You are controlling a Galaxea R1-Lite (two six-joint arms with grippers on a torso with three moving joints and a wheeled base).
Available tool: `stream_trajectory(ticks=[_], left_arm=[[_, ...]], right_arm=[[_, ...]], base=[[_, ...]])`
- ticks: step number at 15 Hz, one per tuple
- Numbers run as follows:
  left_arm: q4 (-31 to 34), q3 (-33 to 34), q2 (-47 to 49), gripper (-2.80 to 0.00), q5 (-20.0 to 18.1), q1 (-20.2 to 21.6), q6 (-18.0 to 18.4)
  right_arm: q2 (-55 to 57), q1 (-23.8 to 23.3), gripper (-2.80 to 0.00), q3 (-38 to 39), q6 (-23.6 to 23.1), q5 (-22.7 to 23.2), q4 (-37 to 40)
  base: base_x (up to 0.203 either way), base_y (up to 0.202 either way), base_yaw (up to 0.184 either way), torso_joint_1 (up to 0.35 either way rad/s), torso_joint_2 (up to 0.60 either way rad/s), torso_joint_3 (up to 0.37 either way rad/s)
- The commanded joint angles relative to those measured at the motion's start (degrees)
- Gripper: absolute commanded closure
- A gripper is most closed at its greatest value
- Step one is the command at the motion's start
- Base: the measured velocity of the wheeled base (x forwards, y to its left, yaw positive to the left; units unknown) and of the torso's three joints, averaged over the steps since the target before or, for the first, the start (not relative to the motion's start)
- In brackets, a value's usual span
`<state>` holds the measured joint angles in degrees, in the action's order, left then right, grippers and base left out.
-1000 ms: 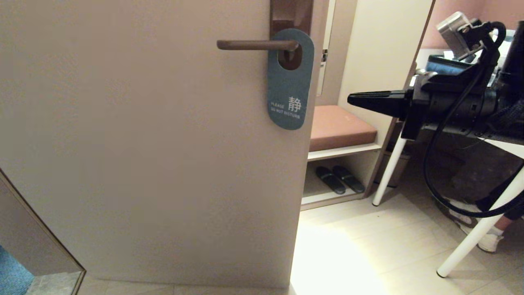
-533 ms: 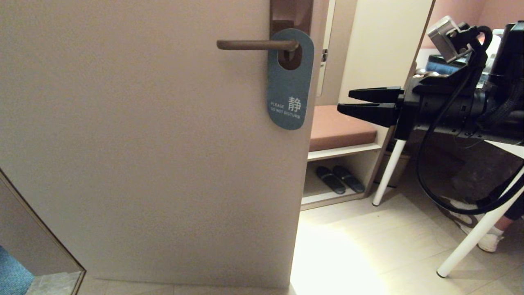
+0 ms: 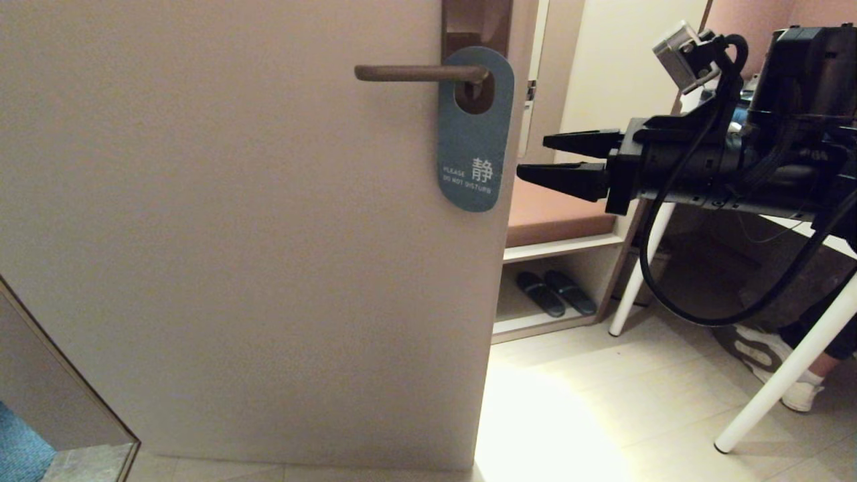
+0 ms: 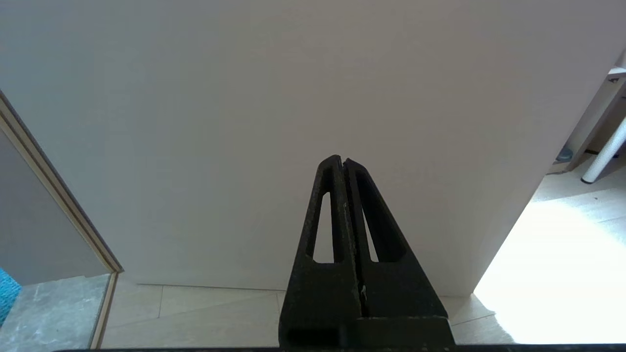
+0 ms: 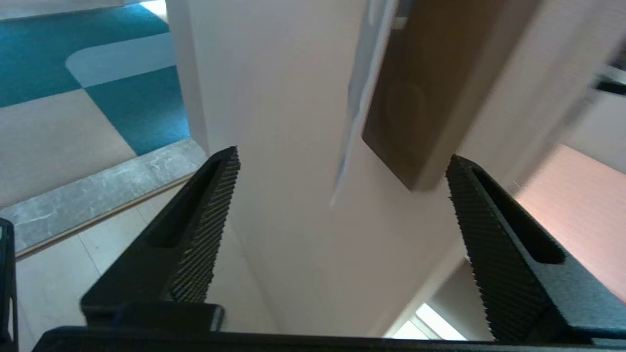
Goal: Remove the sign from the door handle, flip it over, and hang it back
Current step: Take down the sign
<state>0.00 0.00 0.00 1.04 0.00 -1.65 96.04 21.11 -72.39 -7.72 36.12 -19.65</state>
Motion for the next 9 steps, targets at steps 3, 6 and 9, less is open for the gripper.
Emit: stream_trajectory(ticks=[3, 6, 9], left_arm=[[0.00, 0.00, 0.00, 0.00, 0.02, 0.00, -0.03], [0.00, 0.00, 0.00, 0.00, 0.02, 0.00, -0.02], [0.00, 0.00, 0.00, 0.00, 0.02, 0.00, -0.11]], right_arm=[[3.63, 1.38, -2.80, -2.73, -0.10, 0.19, -0.20], [4.80, 1.56, -2.80, -3.37, -0.02, 0.18, -0.12], [6.14, 1.66, -2.80, -4.21, 0.15, 0.09, -0.13]], base=[[0.000, 0.000, 0.000, 0.000, 0.00, 0.000], [0.000, 0.000, 0.000, 0.000, 0.00, 0.000], [0.000, 0.000, 0.000, 0.000, 0.00, 0.000]])
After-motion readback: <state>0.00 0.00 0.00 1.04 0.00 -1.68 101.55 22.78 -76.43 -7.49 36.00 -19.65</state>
